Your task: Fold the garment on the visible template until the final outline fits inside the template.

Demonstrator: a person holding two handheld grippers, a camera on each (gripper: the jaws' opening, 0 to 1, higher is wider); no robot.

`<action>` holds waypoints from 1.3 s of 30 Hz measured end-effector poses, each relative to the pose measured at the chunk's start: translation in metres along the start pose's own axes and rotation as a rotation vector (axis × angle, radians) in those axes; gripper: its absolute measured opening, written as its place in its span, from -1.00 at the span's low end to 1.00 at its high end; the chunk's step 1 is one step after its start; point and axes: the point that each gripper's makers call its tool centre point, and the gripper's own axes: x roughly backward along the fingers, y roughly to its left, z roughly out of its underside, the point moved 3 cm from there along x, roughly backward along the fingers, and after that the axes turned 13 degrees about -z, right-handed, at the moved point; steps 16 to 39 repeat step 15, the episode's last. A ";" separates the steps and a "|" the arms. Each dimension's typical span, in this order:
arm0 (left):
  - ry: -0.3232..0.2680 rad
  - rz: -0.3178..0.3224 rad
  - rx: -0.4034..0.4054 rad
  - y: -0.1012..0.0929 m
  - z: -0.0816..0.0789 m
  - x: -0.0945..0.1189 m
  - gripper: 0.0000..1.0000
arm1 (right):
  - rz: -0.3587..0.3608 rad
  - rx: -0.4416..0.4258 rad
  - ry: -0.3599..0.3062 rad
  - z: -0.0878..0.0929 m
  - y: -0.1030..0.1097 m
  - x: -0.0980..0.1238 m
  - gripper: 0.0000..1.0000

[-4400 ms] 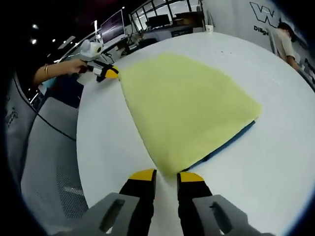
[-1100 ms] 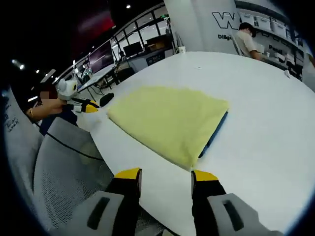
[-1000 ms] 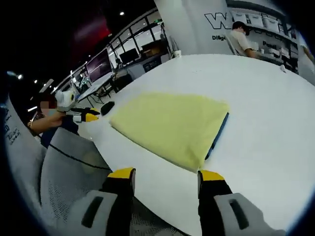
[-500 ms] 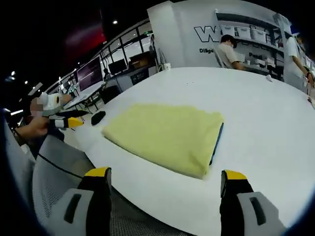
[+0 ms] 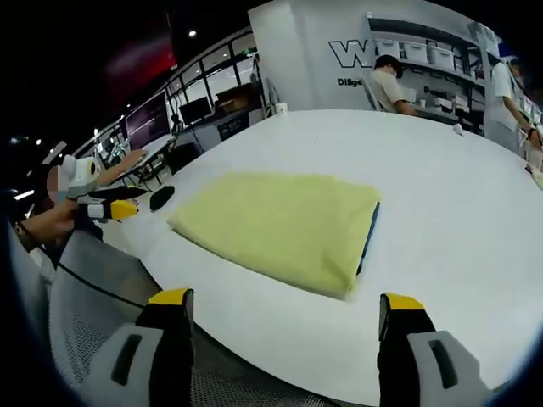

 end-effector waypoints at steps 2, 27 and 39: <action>-0.006 -0.001 -0.001 0.001 -0.001 0.000 0.62 | 0.008 0.006 -0.009 -0.001 0.000 0.000 0.80; -0.013 -0.024 0.021 0.009 -0.002 -0.001 0.70 | 0.035 0.041 -0.090 -0.015 0.004 0.006 0.82; -0.013 -0.024 0.021 0.009 -0.002 -0.001 0.70 | 0.035 0.041 -0.090 -0.015 0.004 0.006 0.82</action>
